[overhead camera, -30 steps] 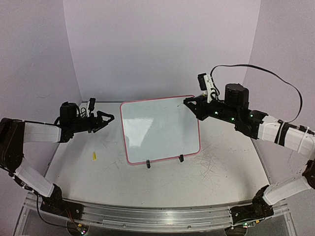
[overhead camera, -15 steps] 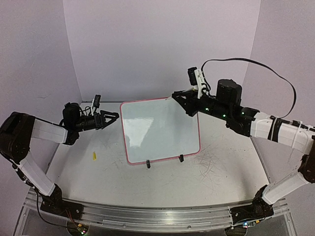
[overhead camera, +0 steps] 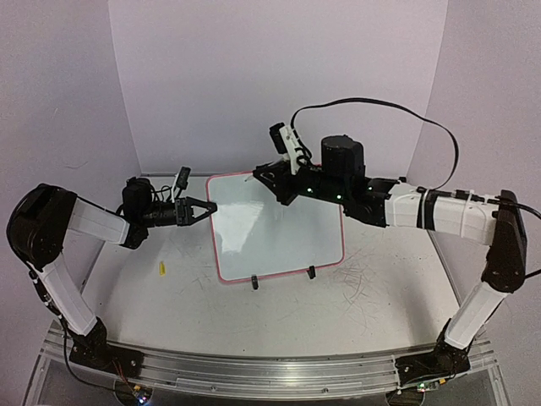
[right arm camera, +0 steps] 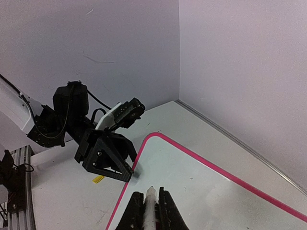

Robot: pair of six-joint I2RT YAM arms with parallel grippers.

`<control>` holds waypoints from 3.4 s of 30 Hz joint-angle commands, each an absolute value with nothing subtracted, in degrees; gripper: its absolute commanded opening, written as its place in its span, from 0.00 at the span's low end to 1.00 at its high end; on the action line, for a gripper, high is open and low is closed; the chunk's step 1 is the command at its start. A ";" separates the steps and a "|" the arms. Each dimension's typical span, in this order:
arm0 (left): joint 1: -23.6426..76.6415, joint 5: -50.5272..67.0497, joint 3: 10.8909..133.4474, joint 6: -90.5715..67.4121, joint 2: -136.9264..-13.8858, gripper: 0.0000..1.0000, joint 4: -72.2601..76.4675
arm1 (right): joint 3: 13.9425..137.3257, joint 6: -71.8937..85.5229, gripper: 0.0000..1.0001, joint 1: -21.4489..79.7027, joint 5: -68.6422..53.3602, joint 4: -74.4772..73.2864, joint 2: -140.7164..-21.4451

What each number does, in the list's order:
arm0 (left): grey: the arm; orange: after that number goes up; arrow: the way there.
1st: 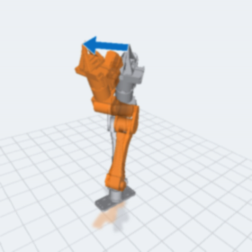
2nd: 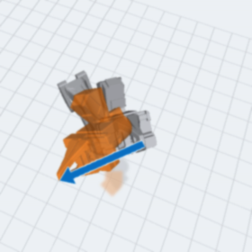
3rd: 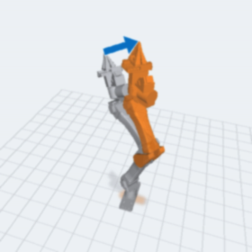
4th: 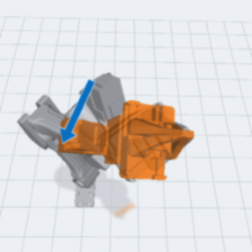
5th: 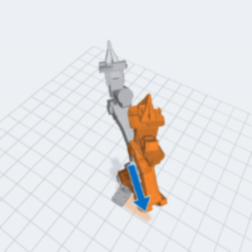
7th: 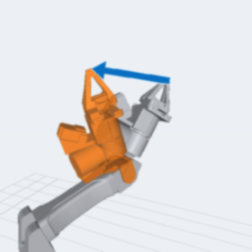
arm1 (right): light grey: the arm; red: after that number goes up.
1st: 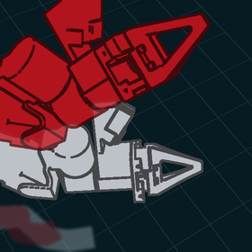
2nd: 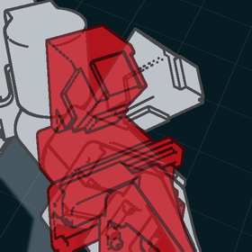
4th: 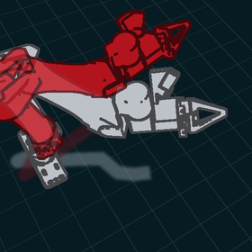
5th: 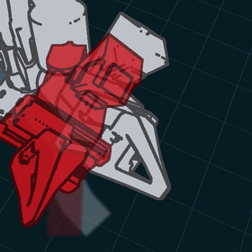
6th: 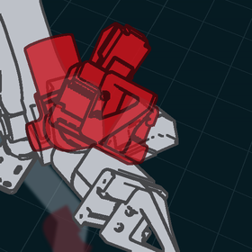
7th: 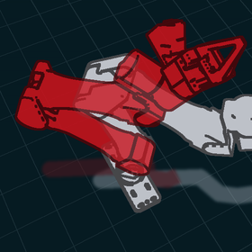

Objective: Write a sentence on the whiteboard
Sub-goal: Hold the whiteboard at the center of the board, then write a sentence on the whiteboard.

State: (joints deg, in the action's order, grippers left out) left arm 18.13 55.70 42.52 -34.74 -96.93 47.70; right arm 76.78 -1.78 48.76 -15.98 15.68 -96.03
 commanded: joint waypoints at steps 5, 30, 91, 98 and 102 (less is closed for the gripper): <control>18.34 57.70 44.25 -32.60 -98.49 0.27 51.65 | 86.41 -2.14 0.00 51.73 -16.93 17.07 -105.00; 18.33 57.14 41.53 -24.06 -97.83 0.00 52.18 | 93.88 -0.44 0.00 53.41 -10.52 17.35 -113.35; 20.28 53.52 39.64 -18.22 -94.48 0.00 52.29 | 87.62 -1.96 0.00 54.93 -8.39 24.43 -109.60; 20.21 53.37 39.70 -18.54 -94.89 0.00 52.13 | 86.53 -1.67 0.00 54.93 -9.59 24.50 -108.52; 20.22 53.22 39.86 -18.98 -94.91 0.00 52.12 | 86.10 -1.24 0.00 54.91 -10.38 24.53 -108.30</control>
